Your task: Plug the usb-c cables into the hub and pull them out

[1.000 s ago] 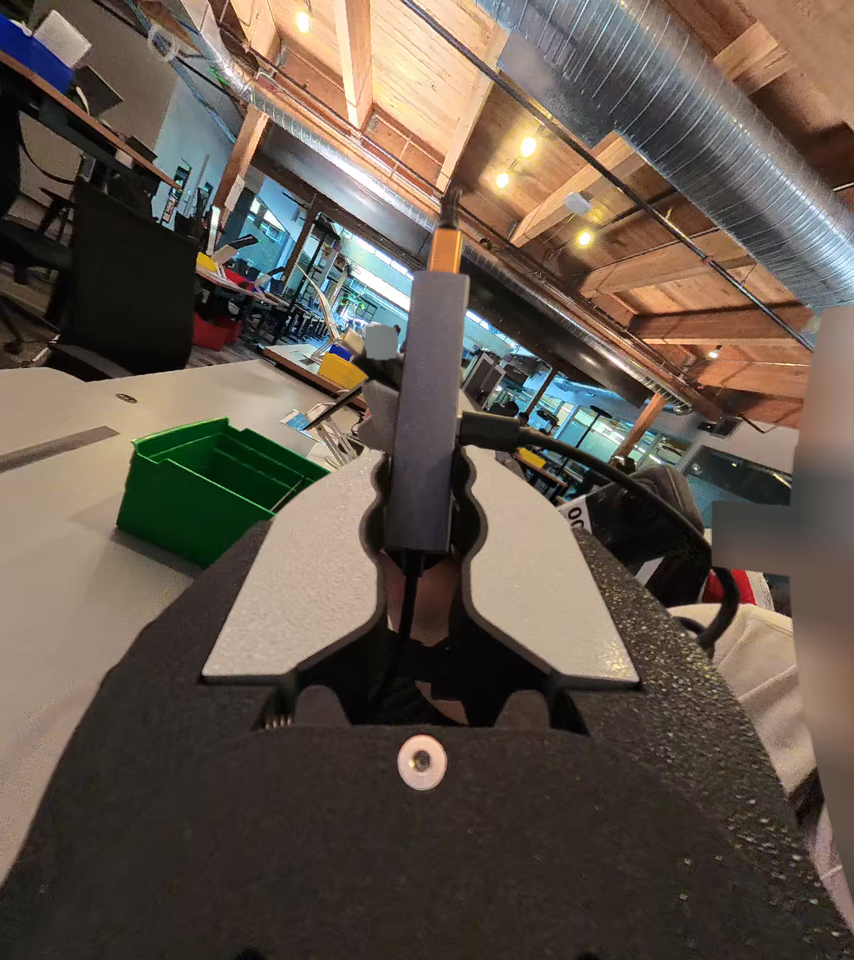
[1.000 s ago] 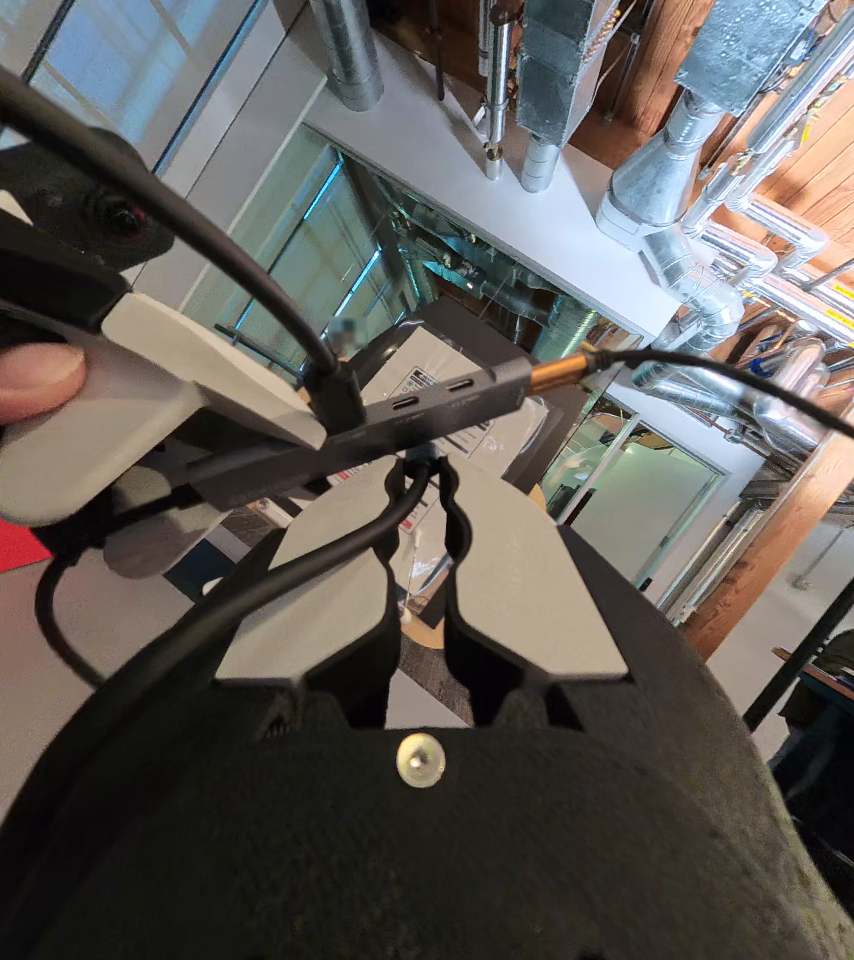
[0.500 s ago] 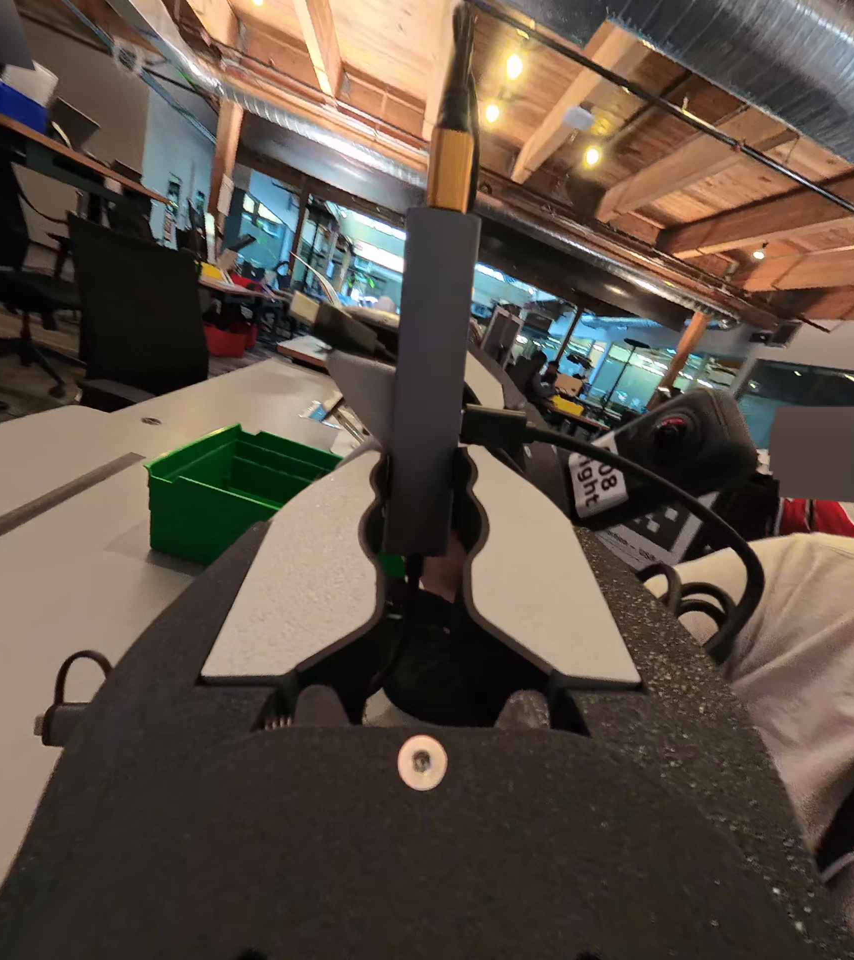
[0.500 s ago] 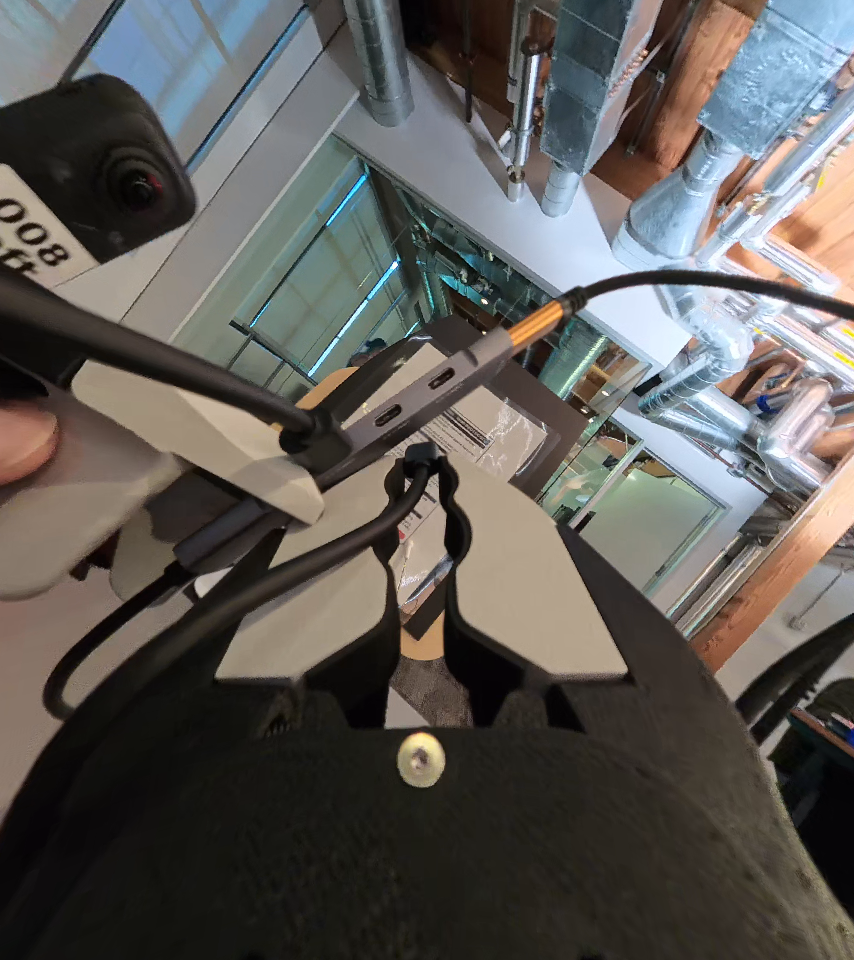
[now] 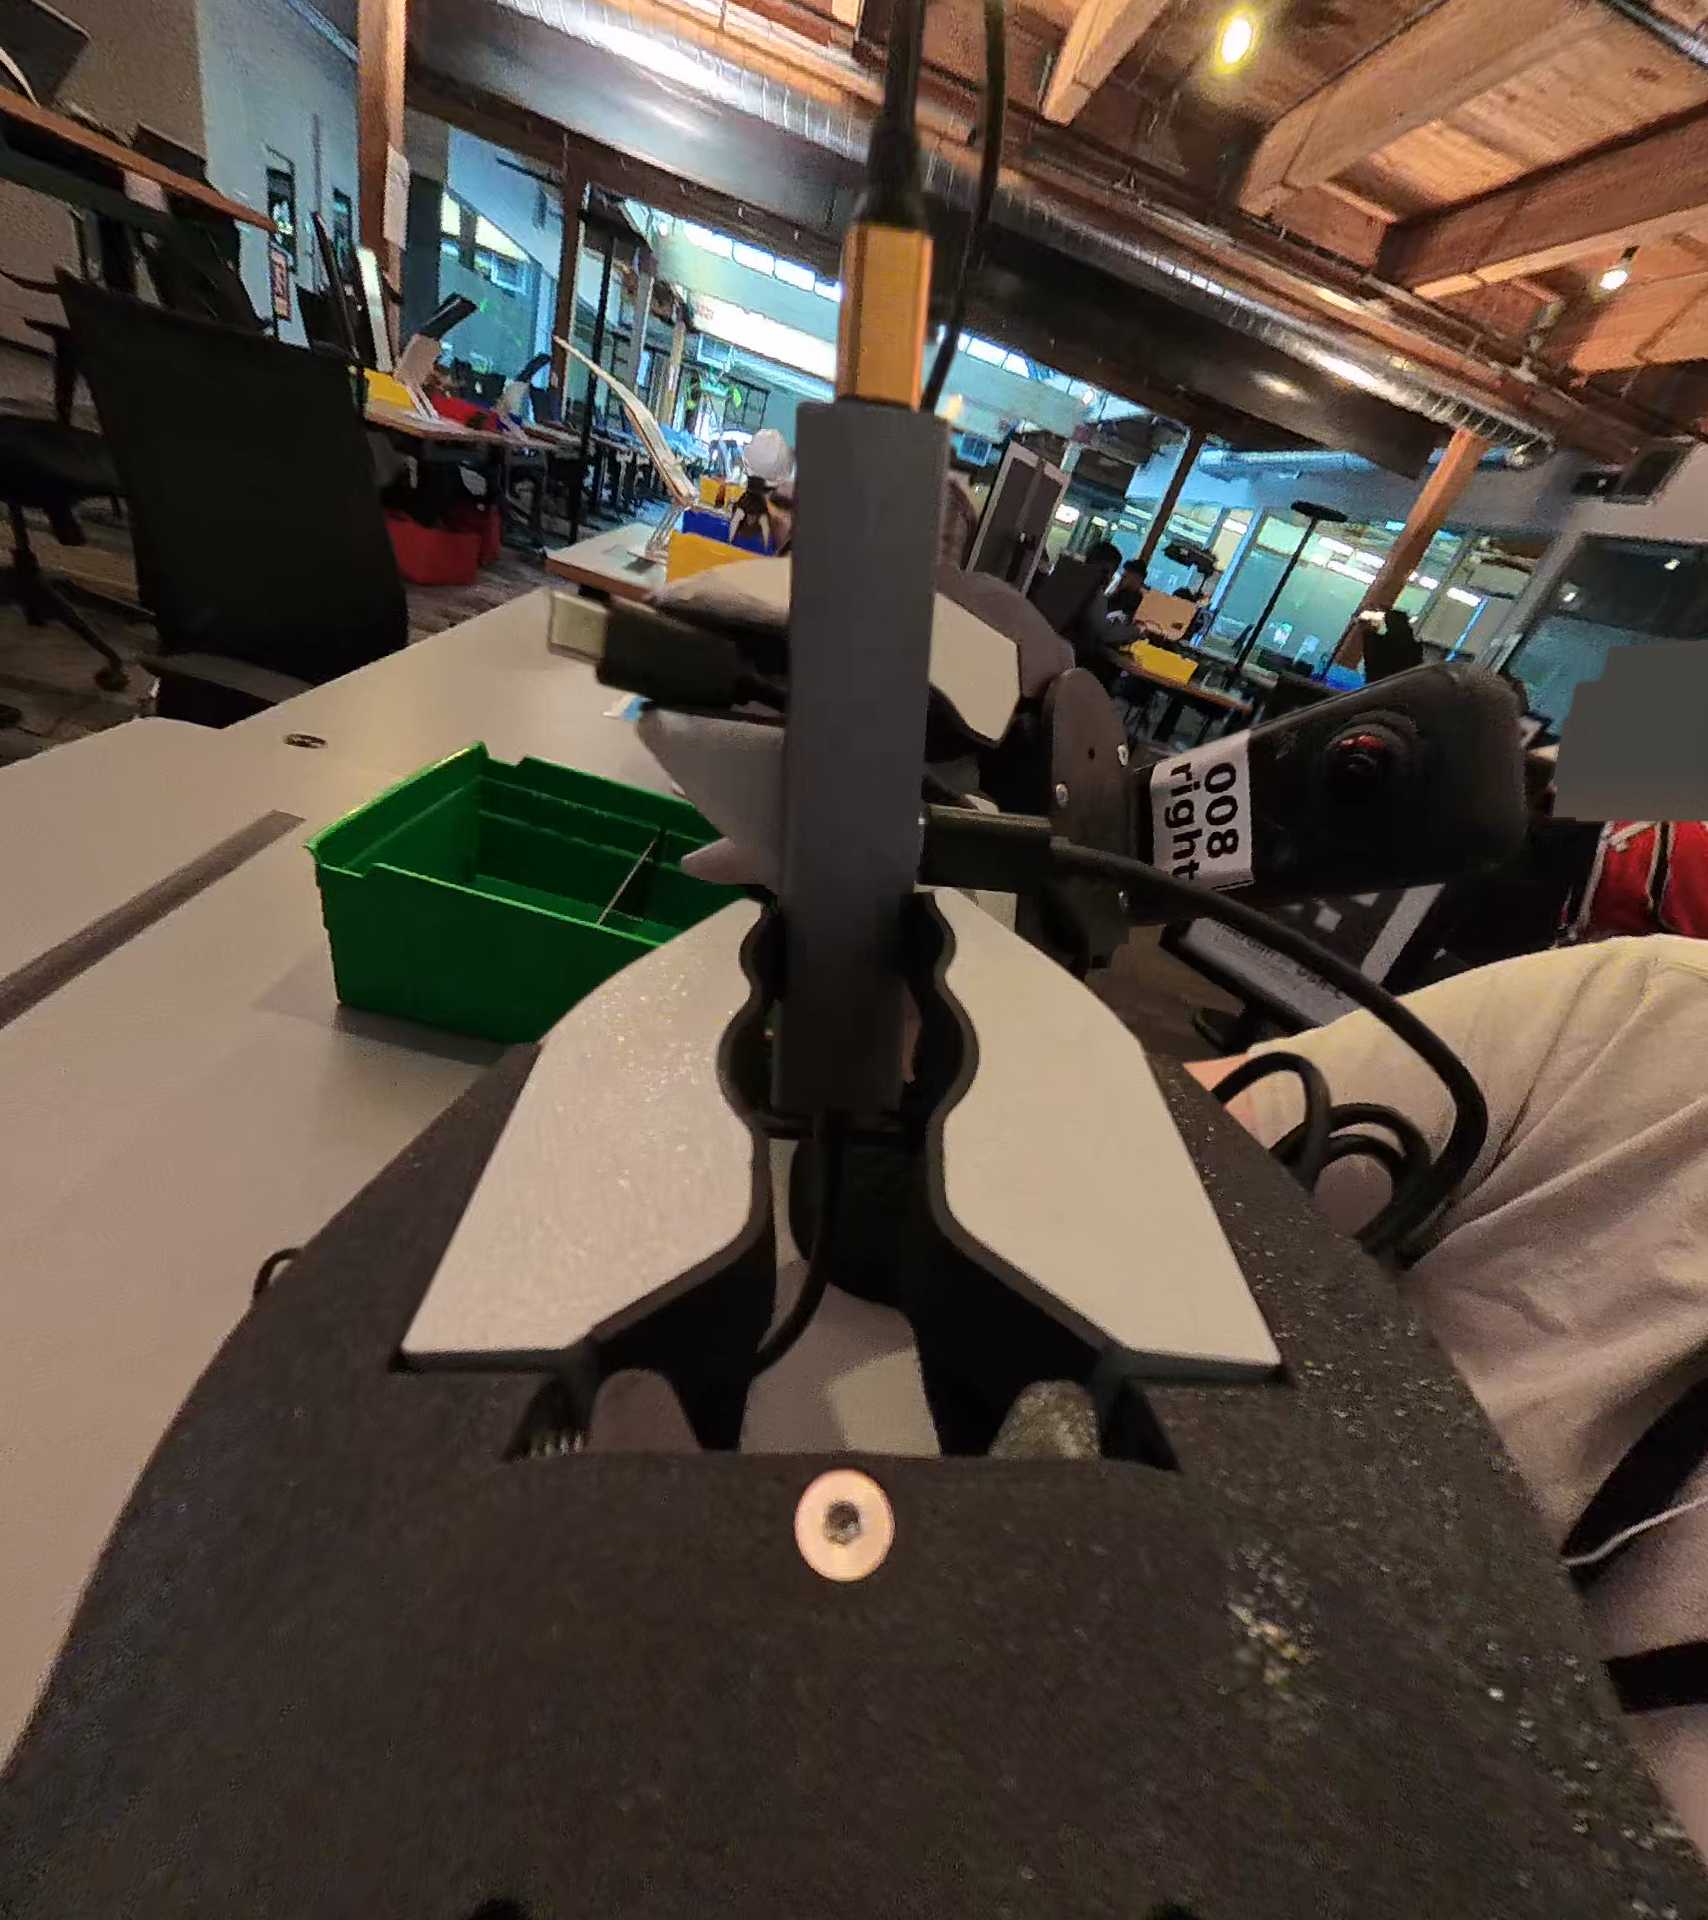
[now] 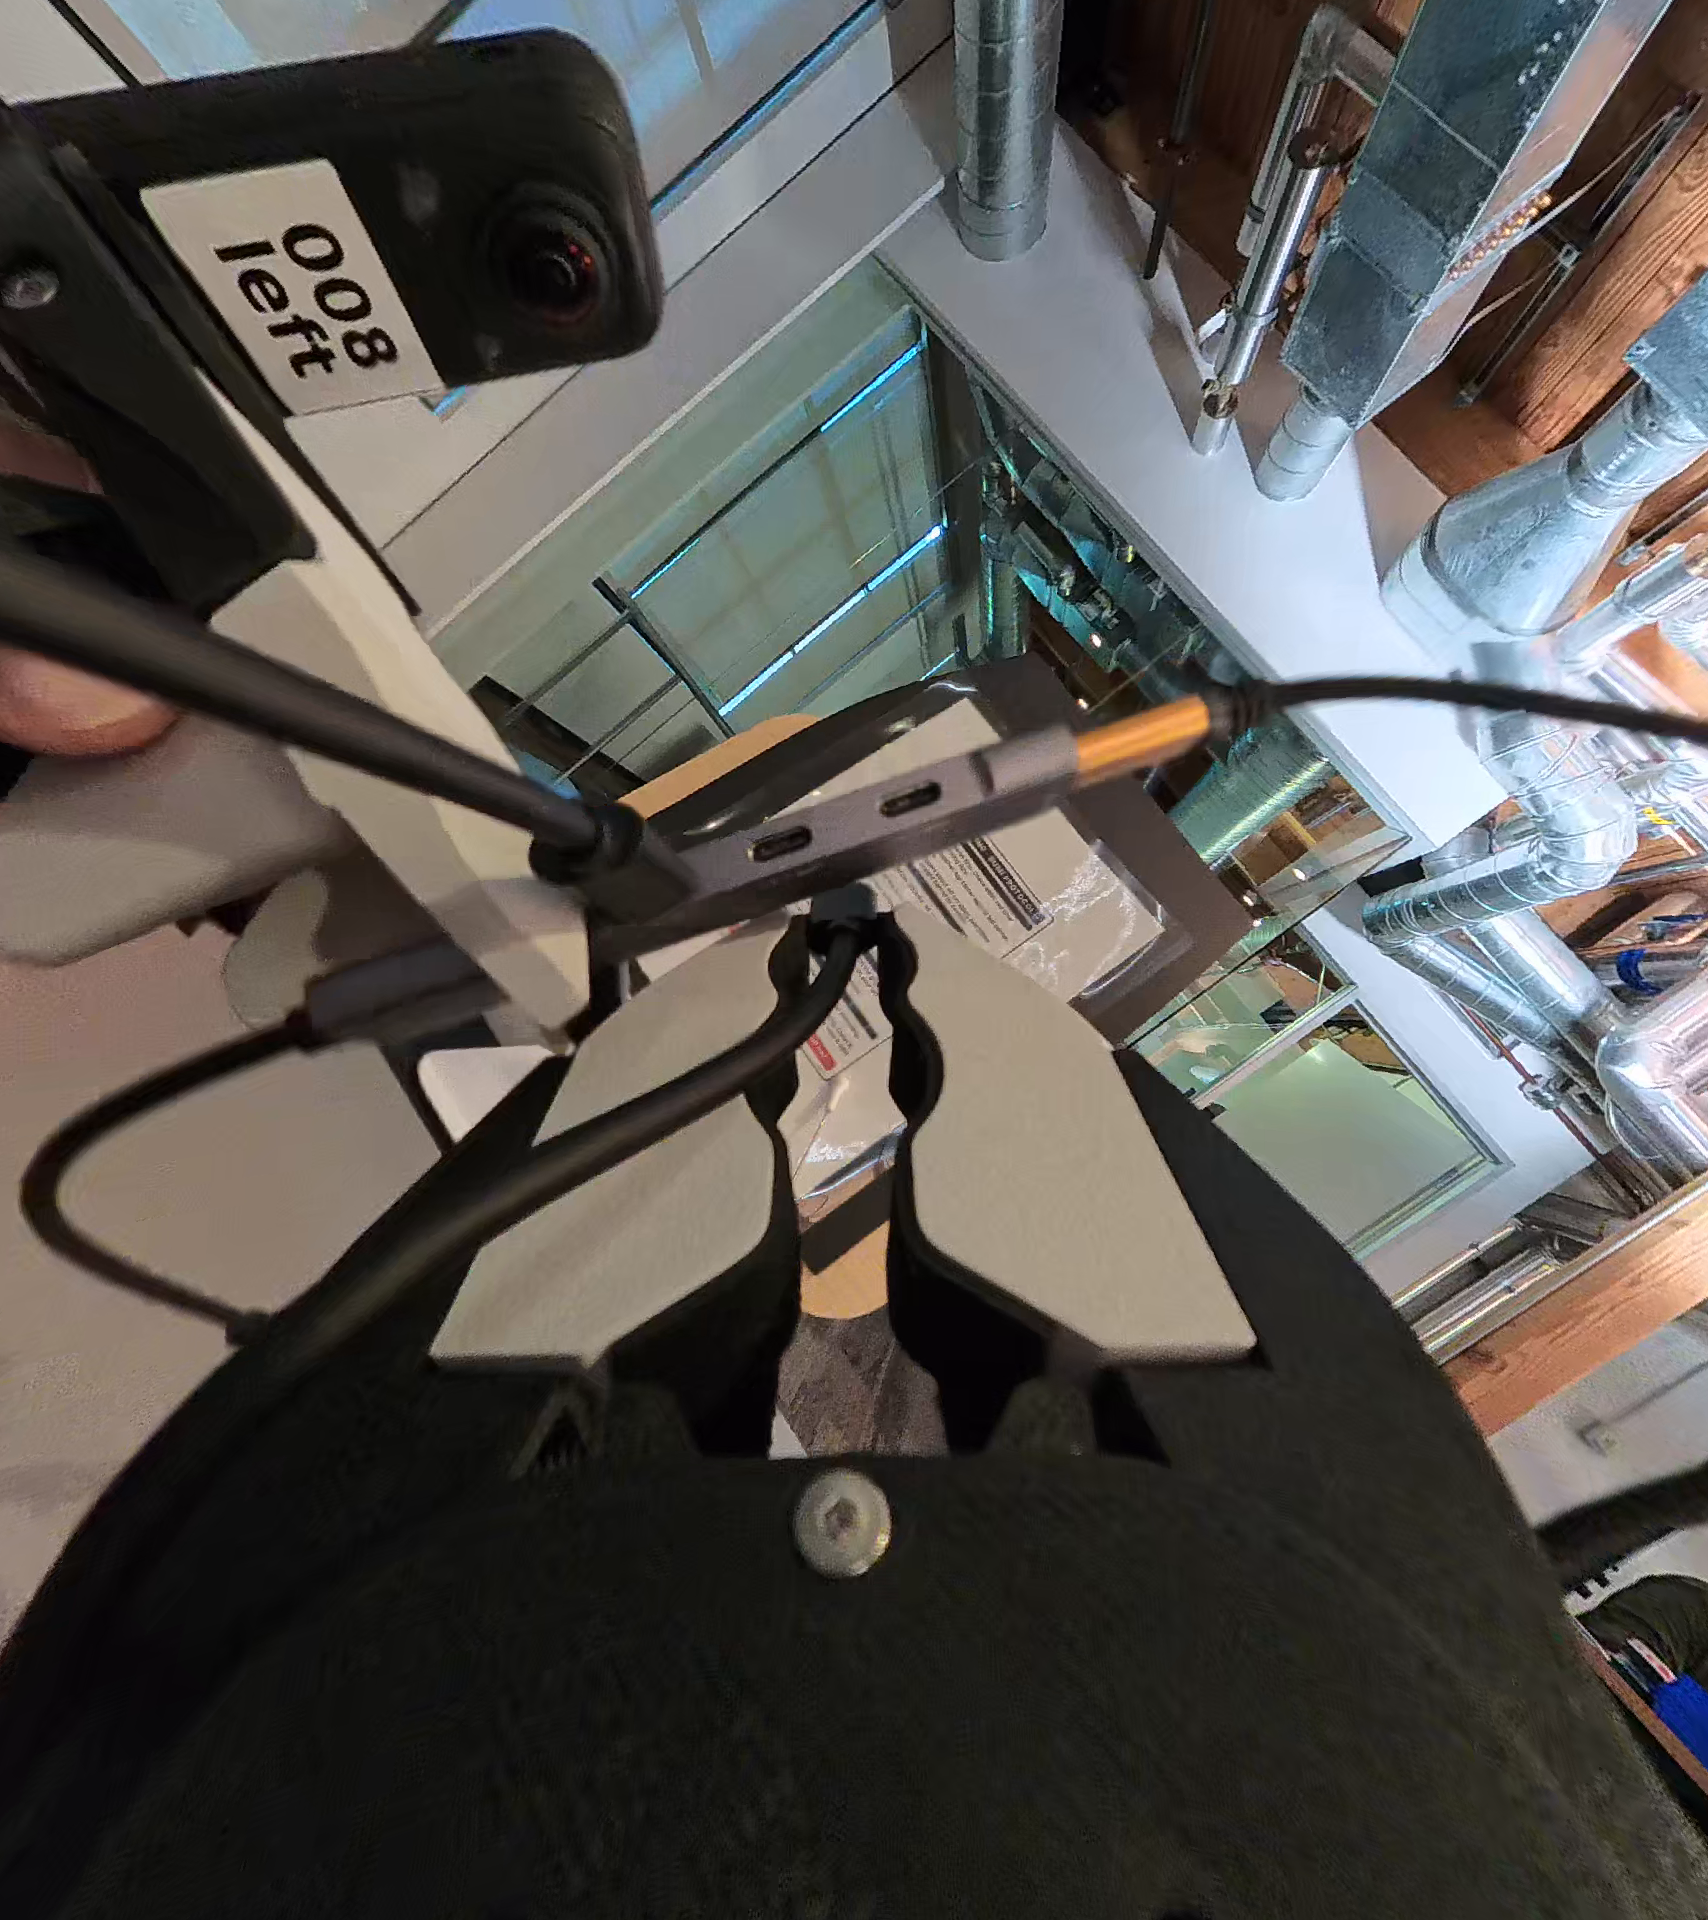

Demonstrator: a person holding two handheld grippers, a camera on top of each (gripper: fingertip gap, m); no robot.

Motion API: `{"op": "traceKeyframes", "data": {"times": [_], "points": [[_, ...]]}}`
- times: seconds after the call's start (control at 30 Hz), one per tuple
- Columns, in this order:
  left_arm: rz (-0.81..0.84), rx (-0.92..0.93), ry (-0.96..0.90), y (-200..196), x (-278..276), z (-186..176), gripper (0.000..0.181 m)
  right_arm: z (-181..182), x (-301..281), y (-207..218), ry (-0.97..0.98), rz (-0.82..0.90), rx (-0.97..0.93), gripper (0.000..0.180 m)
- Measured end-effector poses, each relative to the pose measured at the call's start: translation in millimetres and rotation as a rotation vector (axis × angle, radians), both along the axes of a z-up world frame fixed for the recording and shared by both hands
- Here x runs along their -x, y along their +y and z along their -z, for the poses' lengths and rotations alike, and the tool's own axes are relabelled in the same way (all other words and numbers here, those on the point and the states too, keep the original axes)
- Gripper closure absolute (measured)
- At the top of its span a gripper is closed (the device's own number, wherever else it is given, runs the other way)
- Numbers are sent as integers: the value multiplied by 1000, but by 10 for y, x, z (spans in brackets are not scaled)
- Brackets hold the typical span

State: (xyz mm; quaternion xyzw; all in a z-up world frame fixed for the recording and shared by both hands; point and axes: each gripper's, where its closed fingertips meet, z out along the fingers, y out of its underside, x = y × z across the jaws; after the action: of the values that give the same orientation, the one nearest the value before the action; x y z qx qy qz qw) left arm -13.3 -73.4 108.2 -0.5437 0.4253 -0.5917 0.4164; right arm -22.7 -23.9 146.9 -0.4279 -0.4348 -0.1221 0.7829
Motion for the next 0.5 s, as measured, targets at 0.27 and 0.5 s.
{"op": "traceKeyframes", "data": {"times": [0.27,0.5], "points": [[47,154,-119,97,78,-63,157,52,-56,-129,-141,-18,172,167],[-121,16,-78,249,81,-11,158,-142,-90,-402,-145,-14,131,167]]}}
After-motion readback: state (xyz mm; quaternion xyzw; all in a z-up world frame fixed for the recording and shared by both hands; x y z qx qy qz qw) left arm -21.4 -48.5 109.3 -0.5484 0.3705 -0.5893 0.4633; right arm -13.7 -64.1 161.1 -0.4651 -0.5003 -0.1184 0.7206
